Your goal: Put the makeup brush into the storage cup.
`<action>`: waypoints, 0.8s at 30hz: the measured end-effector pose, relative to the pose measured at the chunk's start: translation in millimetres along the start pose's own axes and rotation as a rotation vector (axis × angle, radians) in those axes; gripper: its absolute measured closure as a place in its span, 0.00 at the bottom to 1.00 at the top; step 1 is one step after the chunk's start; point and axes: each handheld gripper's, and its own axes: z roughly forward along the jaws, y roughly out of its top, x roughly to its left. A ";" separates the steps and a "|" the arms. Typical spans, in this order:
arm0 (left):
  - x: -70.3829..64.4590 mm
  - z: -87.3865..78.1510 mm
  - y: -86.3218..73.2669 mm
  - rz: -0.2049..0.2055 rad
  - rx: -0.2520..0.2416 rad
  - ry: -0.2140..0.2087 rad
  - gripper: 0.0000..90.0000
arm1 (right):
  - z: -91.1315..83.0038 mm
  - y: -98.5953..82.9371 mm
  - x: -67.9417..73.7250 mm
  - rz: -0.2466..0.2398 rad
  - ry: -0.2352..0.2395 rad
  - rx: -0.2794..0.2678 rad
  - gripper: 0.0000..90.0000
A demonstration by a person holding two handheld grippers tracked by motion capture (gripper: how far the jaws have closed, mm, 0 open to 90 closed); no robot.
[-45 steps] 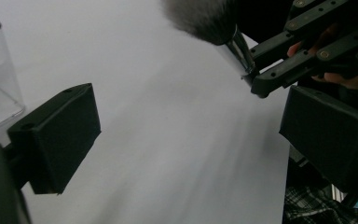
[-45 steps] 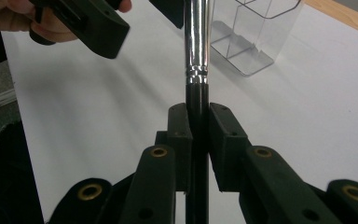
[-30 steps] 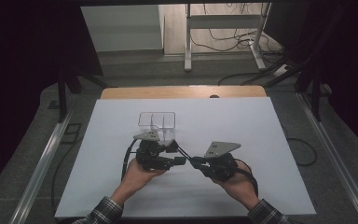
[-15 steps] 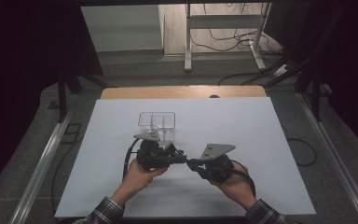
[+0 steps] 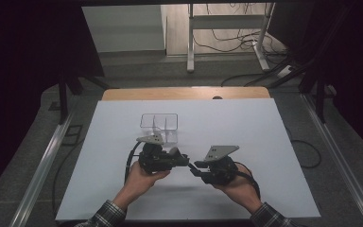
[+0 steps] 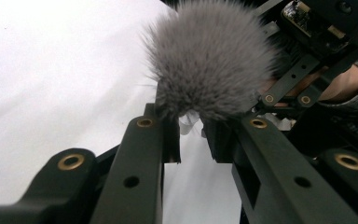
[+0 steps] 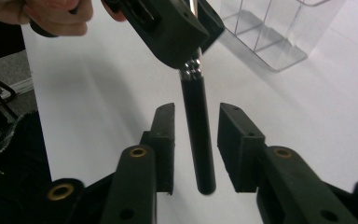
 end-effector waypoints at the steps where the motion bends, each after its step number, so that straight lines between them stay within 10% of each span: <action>1: -0.3 0.1 -0.2 0.001 0.000 0.001 0.86 | -0.2 -0.8 -0.6 0.003 -0.001 0.007 0.71; 24: 0.2 -17.3 -1.5 0.070 -0.012 0.119 0.85 | -6.1 -13.5 -9.3 0.015 -0.039 0.083 0.42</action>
